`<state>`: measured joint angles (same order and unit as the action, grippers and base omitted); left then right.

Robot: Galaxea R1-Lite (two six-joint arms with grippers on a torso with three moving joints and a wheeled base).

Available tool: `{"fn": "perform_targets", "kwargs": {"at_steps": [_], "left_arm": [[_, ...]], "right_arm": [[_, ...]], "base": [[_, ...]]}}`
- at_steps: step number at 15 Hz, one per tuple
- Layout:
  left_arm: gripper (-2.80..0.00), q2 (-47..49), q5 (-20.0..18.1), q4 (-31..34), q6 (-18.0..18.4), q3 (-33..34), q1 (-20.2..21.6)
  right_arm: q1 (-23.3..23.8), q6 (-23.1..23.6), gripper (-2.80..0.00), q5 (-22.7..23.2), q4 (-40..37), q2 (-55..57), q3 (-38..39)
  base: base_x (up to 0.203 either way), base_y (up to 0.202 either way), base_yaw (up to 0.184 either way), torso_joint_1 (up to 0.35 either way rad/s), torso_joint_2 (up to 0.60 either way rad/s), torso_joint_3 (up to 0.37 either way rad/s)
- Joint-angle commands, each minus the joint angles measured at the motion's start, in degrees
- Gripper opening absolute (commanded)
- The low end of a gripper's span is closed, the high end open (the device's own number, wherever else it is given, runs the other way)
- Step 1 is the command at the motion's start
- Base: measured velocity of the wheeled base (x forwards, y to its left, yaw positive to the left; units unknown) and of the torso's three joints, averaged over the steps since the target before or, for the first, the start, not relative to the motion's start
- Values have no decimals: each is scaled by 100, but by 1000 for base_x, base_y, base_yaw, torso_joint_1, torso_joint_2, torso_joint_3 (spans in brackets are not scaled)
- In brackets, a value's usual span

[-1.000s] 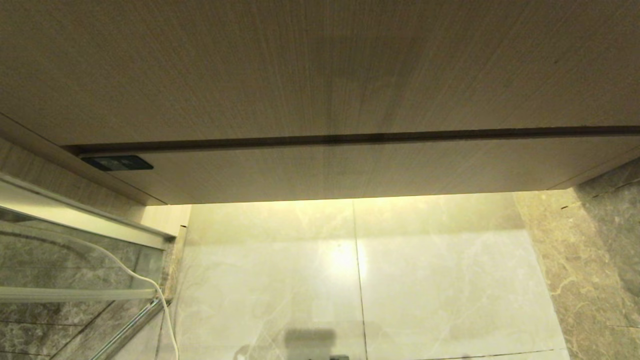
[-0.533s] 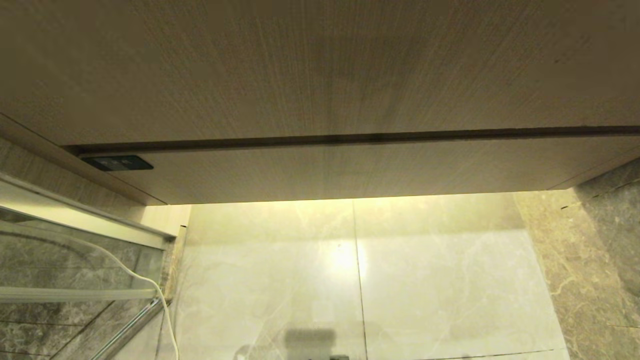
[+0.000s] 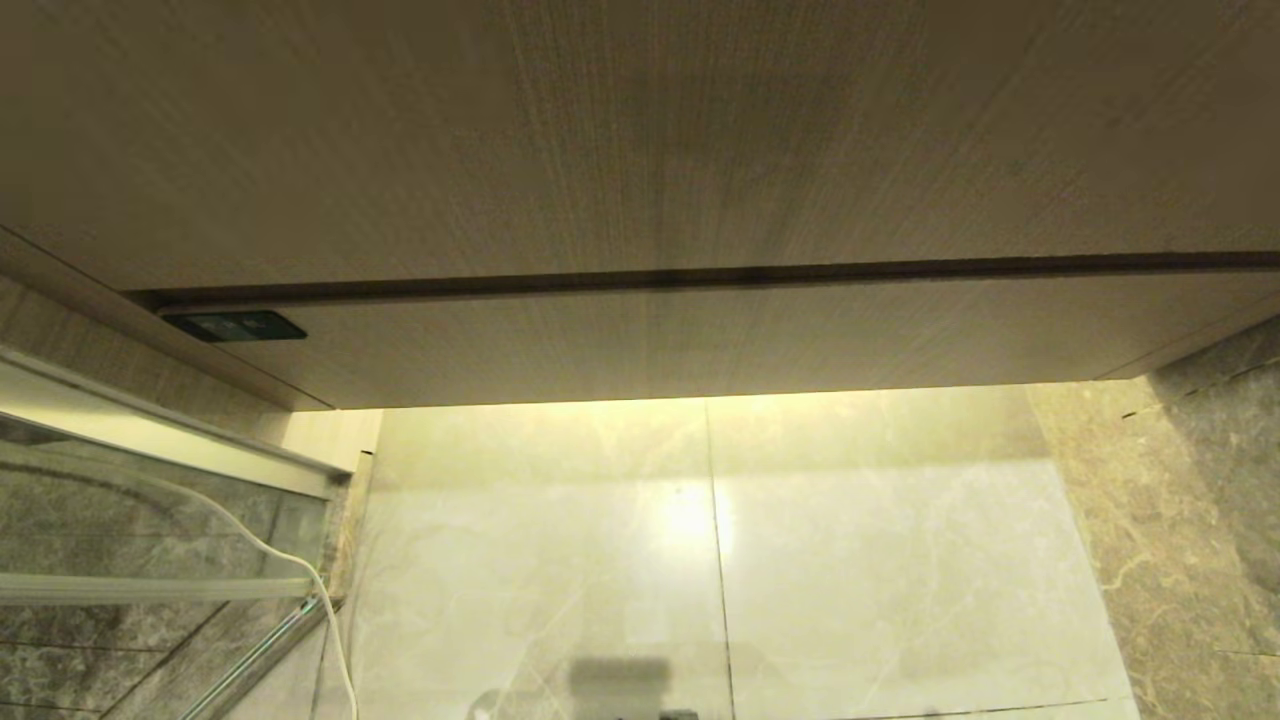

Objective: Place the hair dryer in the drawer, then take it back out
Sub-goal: Pull open the drawer

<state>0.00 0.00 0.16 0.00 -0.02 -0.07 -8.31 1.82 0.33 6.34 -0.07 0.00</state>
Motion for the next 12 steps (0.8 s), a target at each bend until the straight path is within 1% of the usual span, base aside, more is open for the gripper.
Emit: {"fn": "perform_targets", "kwargs": {"at_steps": [1, 12], "left_arm": [[-280, 0, 0, 2, 0, 2, -1], [-280, 0, 0, 11, 0, 11, -1]], "right_arm": [[-4, 3, -280, 2, 8, -222, 229], [-4, 3, -280, 2, 8, -222, 229]], "base": [[0, 0, 0, 0, 0, 0], [0, 0, 0, 0, 0, 0]]}}
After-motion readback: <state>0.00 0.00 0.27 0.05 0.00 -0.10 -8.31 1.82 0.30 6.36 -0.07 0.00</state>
